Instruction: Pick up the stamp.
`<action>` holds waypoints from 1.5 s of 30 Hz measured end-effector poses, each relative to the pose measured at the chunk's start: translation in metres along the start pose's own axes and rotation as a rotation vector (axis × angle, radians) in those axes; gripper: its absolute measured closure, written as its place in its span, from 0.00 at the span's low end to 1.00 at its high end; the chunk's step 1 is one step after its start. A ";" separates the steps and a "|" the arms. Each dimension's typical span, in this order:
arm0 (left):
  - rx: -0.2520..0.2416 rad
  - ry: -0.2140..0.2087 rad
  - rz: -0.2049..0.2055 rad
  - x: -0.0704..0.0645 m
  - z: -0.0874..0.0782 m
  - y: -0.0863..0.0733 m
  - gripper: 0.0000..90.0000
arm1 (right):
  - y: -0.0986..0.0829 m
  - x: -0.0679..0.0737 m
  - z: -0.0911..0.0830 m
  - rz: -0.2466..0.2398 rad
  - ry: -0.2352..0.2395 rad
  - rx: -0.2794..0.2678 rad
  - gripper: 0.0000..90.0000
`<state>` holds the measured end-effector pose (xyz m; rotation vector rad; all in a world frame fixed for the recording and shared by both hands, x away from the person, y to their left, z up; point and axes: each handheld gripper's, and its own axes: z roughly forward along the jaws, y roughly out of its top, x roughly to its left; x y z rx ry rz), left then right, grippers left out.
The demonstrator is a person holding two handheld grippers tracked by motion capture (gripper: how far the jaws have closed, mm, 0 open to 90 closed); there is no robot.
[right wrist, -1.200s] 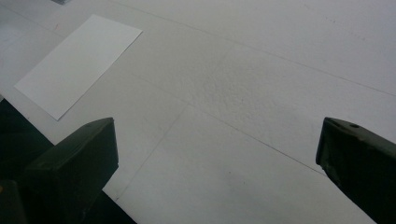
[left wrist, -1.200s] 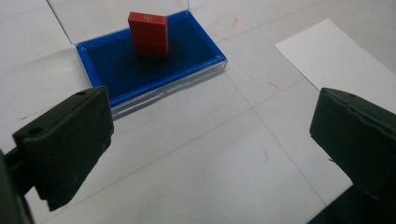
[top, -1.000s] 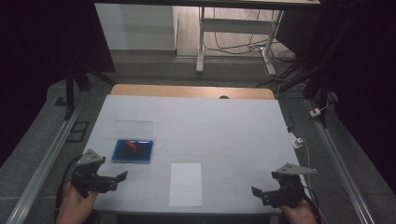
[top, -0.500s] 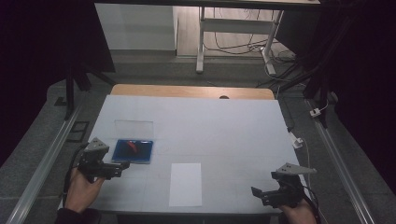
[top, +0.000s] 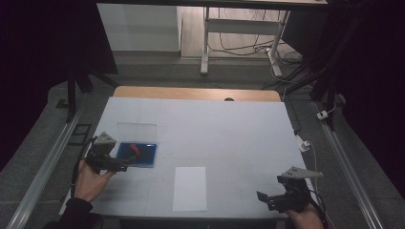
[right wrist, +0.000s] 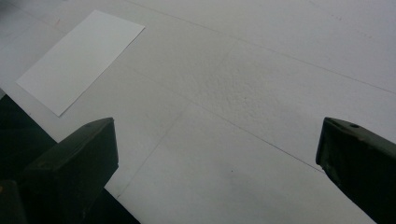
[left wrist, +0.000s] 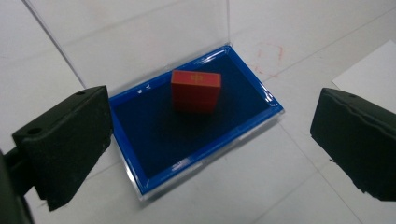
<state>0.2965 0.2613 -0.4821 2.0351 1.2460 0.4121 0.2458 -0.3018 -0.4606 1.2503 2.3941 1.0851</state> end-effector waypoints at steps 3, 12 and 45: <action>-0.009 -0.003 0.006 0.003 0.005 0.003 0.00 | 0.000 0.000 0.000 -0.001 0.001 0.002 0.00; 0.021 -0.002 0.031 0.008 0.031 0.012 0.00 | 0.000 0.000 0.000 -0.005 0.002 0.001 0.00; 0.123 -0.015 0.081 0.011 0.044 0.016 0.65 | 0.000 0.001 0.000 -0.013 0.004 0.003 0.00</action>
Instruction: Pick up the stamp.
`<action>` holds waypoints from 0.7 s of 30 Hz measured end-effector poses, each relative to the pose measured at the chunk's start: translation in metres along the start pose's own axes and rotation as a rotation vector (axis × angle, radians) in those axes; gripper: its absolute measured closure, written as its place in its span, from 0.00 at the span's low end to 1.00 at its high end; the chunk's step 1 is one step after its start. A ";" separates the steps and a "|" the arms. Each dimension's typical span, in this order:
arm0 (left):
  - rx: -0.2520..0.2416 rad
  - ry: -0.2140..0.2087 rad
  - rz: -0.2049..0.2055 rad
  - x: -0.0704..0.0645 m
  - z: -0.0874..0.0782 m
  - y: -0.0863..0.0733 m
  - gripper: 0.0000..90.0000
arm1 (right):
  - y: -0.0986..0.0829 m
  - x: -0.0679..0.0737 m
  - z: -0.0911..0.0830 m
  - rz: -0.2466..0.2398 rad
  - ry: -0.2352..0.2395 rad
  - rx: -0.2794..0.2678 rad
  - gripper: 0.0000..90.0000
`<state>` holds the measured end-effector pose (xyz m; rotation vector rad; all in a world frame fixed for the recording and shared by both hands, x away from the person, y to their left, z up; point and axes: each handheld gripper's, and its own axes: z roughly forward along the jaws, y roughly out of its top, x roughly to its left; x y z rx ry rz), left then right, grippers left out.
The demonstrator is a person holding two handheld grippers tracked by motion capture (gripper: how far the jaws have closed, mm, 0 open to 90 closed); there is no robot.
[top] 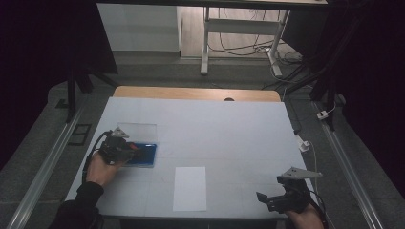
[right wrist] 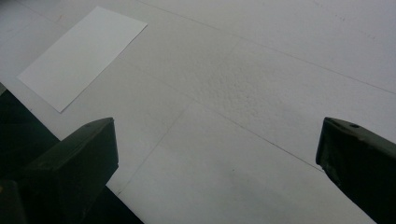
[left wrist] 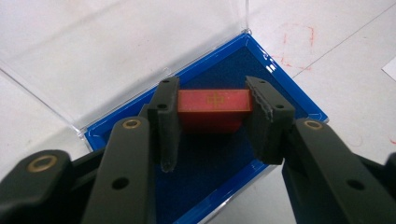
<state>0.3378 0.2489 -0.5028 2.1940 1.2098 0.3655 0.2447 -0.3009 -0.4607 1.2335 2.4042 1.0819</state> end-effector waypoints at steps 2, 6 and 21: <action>0.005 0.007 0.001 -0.001 0.000 0.001 0.65 | 0.000 0.000 0.000 -0.001 0.000 0.000 0.00; 0.003 0.010 0.001 -0.001 0.000 0.001 0.65 | 0.000 0.000 0.000 -0.006 0.000 0.001 0.00; -0.071 0.020 0.013 -0.012 -0.018 0.006 0.65 | 0.000 0.001 0.000 -0.007 0.000 -0.003 0.00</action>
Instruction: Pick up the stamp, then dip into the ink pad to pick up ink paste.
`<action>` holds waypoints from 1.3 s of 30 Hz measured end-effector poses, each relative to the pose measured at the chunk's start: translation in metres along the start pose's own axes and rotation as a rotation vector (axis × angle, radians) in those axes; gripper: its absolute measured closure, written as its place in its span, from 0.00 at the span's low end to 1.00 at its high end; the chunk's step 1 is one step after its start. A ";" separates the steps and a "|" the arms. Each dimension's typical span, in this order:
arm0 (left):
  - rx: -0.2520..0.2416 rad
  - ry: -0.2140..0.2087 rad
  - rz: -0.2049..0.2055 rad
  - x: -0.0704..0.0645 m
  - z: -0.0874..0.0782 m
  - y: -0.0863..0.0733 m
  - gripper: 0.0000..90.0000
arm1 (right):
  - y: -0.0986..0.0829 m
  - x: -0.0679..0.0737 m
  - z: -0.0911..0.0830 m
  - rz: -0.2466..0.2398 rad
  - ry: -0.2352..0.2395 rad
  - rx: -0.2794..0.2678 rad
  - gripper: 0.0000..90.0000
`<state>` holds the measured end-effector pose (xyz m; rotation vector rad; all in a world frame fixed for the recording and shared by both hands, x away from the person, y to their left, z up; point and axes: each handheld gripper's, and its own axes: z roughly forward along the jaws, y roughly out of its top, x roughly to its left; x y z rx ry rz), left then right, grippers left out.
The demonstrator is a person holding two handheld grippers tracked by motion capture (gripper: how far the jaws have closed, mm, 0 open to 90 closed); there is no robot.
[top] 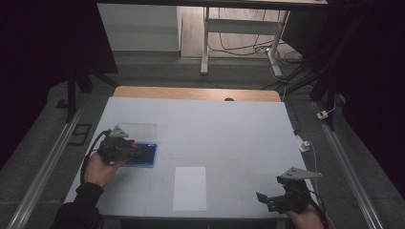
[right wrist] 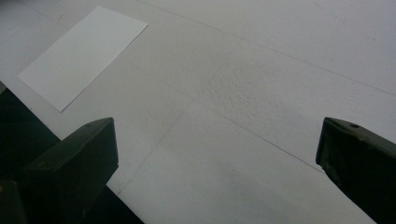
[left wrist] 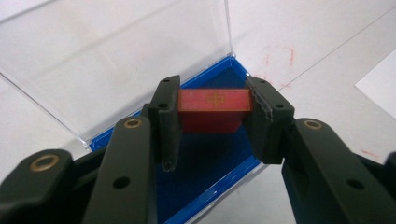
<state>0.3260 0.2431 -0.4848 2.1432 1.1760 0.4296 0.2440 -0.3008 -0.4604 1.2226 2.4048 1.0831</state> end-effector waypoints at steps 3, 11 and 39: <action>-0.010 -0.001 -0.011 -0.002 -0.003 0.001 0.65 | 0.000 0.000 0.000 -0.001 0.000 -0.001 0.00; -0.038 -0.001 -0.045 -0.003 -0.010 0.002 0.65 | 0.000 0.000 -0.001 -0.007 0.000 -0.001 0.00; 0.030 -0.002 -0.089 0.008 0.020 -0.002 0.65 | 0.000 0.001 0.000 -0.009 -0.002 0.005 0.00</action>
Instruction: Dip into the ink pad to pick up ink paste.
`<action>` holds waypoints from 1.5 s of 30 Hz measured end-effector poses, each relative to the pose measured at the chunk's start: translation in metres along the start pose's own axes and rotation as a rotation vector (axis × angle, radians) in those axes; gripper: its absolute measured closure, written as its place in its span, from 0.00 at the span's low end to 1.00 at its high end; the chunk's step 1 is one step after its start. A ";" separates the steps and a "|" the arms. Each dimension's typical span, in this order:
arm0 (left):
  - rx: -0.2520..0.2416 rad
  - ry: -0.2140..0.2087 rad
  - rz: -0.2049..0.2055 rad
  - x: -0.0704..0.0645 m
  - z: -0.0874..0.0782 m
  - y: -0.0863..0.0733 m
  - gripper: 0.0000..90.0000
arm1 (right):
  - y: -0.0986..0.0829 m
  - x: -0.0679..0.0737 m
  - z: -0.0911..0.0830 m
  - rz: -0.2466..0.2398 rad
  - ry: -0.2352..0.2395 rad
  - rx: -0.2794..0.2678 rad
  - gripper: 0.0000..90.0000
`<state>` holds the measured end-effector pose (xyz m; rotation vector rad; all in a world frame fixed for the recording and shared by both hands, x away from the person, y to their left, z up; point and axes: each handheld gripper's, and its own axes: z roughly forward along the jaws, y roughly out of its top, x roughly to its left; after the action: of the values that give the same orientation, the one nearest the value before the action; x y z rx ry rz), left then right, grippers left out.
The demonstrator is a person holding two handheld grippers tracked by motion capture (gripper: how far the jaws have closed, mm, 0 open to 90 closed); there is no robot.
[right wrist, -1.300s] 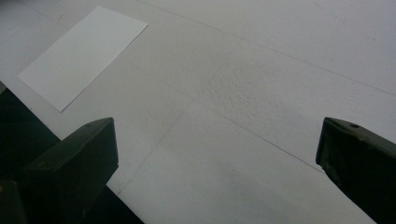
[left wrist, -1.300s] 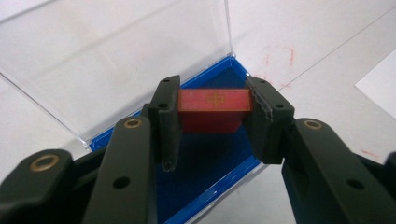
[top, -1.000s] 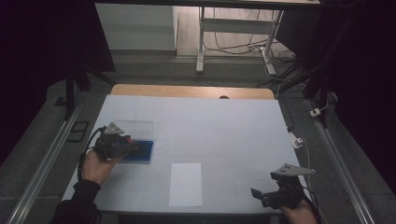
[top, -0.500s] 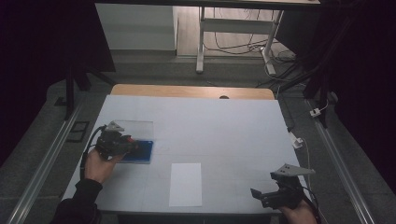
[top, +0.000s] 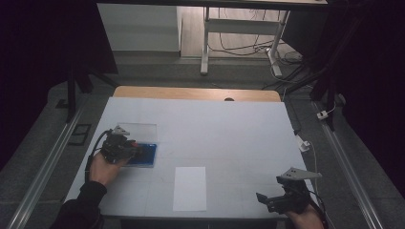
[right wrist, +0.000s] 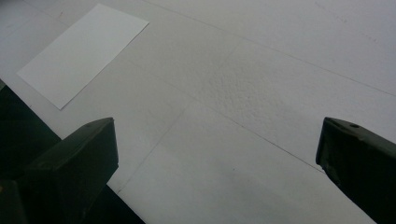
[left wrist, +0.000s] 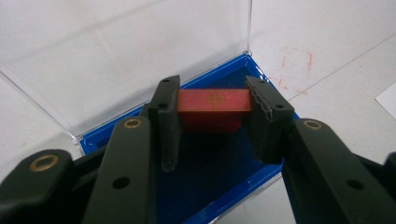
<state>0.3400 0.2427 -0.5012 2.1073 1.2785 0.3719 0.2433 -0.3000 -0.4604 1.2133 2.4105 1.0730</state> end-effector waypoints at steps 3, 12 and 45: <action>0.006 0.001 0.008 -0.001 0.001 0.000 0.65 | 0.000 0.000 0.000 0.001 0.001 -0.001 0.00; 0.028 0.016 0.018 -0.004 0.004 0.000 0.65 | 0.000 0.000 0.000 0.001 -0.003 -0.002 0.00; 0.015 0.036 0.009 -0.008 0.007 -0.002 0.66 | 0.000 0.000 0.000 0.004 -0.003 0.001 0.00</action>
<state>0.3390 0.2337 -0.5072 2.1283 1.2960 0.4066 0.2436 -0.3003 -0.4605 1.2199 2.4073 1.0710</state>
